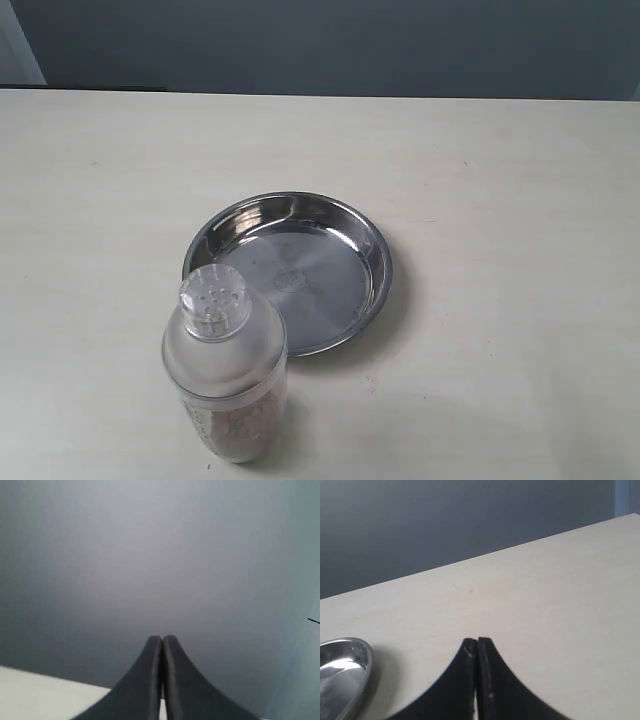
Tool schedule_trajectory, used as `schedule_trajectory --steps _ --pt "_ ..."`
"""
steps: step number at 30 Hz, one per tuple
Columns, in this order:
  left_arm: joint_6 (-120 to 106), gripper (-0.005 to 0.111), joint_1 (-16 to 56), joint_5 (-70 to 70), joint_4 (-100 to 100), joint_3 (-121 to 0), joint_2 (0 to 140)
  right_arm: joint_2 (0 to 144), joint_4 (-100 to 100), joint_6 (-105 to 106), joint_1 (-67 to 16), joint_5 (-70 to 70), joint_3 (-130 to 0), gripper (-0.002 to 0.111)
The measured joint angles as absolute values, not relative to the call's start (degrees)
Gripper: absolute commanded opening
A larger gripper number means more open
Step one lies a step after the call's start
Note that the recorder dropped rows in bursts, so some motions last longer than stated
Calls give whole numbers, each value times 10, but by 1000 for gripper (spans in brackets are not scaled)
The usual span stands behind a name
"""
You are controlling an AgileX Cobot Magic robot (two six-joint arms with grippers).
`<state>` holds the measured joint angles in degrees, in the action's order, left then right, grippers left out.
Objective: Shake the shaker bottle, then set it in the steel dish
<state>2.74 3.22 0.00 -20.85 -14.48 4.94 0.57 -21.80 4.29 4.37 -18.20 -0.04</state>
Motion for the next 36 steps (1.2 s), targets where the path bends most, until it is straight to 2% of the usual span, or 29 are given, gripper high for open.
schedule_trajectory --steps 7,12,16,20,25,32,34,36 --pt "25 0 101 17 -94 -366 313 6 -218 43 44 -182 0 -1" --pt "25 0 155 -60 -37 -409 383 6 -218 43 44 -182 0 -1" --pt "25 0 198 -69 -19 -383 385 6 -218 43 44 -182 0 -1" --pt "31 0 223 -127 -34 -288 385 6 -218 43 44 -182 0 -1" --pt "56 0 228 -202 -39 -185 386 6 -218 43 44 -182 0 -1" --pt "104 1 228 -217 -14 -165 386 6 -218 43 44 -182 0 -1" --pt "134 7 228 -220 30 -165 386 6 -218 43 44 -182 0 -1" --pt "172 29 228 -233 97 -165 386 6 -218 43 44 -182 0 -1"
